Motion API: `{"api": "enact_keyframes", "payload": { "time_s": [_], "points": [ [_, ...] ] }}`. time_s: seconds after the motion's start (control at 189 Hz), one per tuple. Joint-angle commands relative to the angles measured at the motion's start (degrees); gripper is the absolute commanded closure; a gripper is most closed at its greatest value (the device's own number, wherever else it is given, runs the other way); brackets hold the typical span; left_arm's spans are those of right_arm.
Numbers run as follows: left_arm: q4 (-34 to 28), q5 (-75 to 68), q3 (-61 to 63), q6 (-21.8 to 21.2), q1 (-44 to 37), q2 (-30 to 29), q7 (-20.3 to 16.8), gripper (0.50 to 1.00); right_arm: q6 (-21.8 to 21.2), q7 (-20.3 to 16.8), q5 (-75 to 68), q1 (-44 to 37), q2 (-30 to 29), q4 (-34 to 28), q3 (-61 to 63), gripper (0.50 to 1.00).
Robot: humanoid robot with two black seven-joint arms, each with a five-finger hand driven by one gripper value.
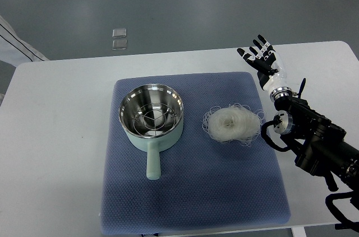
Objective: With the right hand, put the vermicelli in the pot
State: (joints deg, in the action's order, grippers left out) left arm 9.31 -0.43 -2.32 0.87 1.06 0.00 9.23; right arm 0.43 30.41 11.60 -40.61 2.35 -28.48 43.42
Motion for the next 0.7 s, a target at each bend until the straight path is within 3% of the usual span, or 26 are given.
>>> {"api": "enact_keyframes", "payload": {
  "time_s": [0.0, 0.695],
  "points": [
    [0.09, -0.01, 0.03, 0.01, 0.0, 0.0, 0.0, 0.5, 0.01, 0.0, 0.0, 0.0, 0.02, -0.09, 0.0, 0.572],
    [0.0, -0.01, -0.15, -0.34, 0.0, 0.0, 0.0, 0.5, -0.26, 0.0, 0.0, 0.0, 0.11, -0.09, 0.17, 0.572]
  ]
}}
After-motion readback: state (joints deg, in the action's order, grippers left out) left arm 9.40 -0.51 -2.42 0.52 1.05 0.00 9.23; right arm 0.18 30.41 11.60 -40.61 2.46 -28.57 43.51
